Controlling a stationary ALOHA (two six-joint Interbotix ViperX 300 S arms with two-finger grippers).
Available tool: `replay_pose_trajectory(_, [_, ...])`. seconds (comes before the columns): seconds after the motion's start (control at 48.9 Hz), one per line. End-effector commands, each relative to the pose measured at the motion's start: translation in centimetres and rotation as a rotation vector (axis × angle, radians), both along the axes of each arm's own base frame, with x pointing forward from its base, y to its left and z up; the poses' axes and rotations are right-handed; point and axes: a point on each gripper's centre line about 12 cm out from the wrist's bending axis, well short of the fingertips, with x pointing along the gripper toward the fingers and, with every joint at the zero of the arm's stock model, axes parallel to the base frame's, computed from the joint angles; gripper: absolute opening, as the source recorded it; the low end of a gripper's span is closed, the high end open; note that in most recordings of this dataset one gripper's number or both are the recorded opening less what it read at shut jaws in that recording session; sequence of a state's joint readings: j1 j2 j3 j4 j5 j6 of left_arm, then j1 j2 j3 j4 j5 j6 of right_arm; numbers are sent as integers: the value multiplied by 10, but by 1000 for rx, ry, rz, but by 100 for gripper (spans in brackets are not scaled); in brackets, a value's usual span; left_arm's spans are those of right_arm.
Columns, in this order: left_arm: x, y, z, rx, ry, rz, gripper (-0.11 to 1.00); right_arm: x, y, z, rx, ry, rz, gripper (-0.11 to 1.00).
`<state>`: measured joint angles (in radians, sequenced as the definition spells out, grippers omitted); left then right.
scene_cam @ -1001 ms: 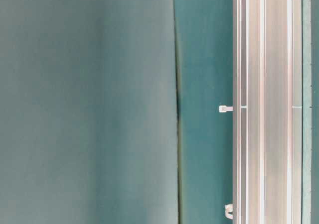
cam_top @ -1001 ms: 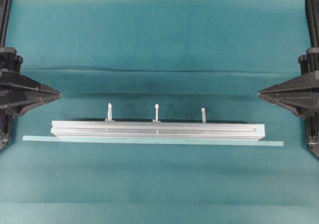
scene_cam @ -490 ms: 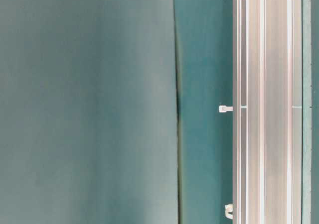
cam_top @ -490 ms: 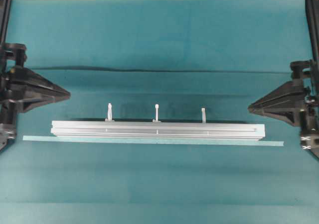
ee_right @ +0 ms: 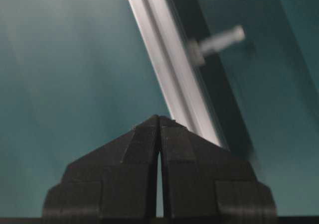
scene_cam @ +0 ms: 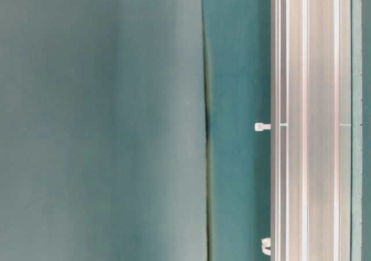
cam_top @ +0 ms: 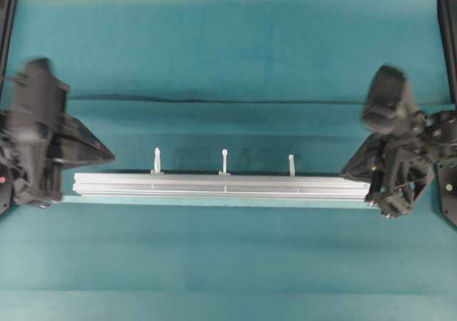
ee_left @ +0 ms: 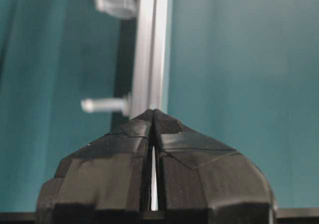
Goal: Lift the large metal rail with both hands.
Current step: 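Lower both open grippers over the rail near each end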
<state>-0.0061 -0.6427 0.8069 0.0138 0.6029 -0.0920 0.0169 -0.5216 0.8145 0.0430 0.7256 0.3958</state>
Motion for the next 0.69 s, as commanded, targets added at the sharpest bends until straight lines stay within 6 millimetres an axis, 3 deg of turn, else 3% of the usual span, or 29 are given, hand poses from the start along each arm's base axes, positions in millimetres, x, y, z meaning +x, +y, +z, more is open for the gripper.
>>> replay_pose_trajectory(0.0, [8, -3, 6, 4, 37, -12, -1, 7, 4, 0, -35, 65, 63, 0])
replay_pose_trajectory(0.347, [34, -4, -6, 20, 189, -25, -1, 30, 2, -2, -148, 185, 283, 0])
replay_pose_trajectory(0.674, [35, -6, -8, 21, 201, -32, -1, 34, -2, -7, -158, 248, 316, 5])
